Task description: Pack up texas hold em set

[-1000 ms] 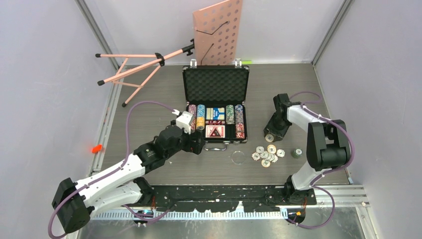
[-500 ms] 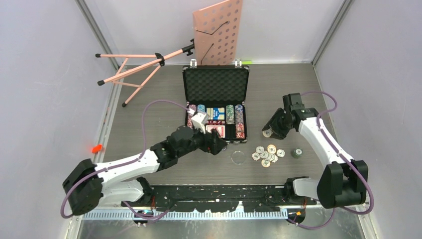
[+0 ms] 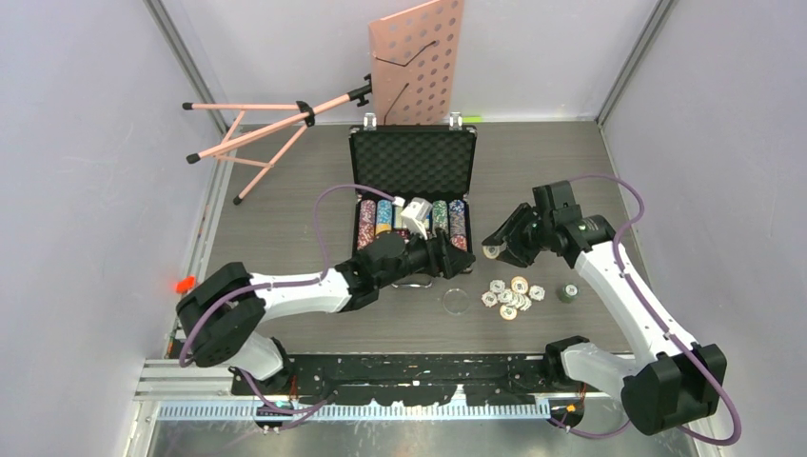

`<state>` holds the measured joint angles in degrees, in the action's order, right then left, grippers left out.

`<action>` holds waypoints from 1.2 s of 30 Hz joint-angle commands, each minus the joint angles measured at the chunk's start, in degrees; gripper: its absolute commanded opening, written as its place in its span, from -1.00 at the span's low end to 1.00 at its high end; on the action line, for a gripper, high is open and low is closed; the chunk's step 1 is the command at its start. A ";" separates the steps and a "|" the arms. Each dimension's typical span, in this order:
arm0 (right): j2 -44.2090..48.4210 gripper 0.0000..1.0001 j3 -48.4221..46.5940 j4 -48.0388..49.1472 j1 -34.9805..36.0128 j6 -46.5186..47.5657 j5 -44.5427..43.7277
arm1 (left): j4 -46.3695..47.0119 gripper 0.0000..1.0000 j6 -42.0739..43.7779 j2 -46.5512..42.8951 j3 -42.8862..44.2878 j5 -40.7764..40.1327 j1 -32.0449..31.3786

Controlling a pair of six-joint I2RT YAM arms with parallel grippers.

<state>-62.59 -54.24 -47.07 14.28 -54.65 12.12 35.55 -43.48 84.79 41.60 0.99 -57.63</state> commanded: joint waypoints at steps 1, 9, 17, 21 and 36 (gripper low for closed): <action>2.48 -0.67 -1.38 1.50 0.68 -4.20 1.55 | 7.54 0.26 -2.92 2.13 3.53 0.17 -0.12; 3.70 -0.68 0.18 3.26 1.12 -7.14 2.55 | 7.86 0.11 -3.85 6.69 6.92 0.55 -0.12; 4.45 -0.68 1.03 4.41 1.36 -8.24 3.49 | 10.55 -0.16 -4.85 10.59 8.76 0.92 -0.12; 4.69 -0.68 1.19 4.57 1.44 -8.46 3.88 | 10.28 -0.26 -4.77 11.35 9.43 1.02 -0.04; 4.58 0.78 -2.11 -0.09 0.68 -2.40 -3.10 | -3.61 -1.00 7.60 2.97 6.36 9.63 5.60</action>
<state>-58.85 -52.64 -44.25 15.38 -60.31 13.58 40.93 -45.60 95.37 48.58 7.53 -54.33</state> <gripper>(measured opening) 0.874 0.042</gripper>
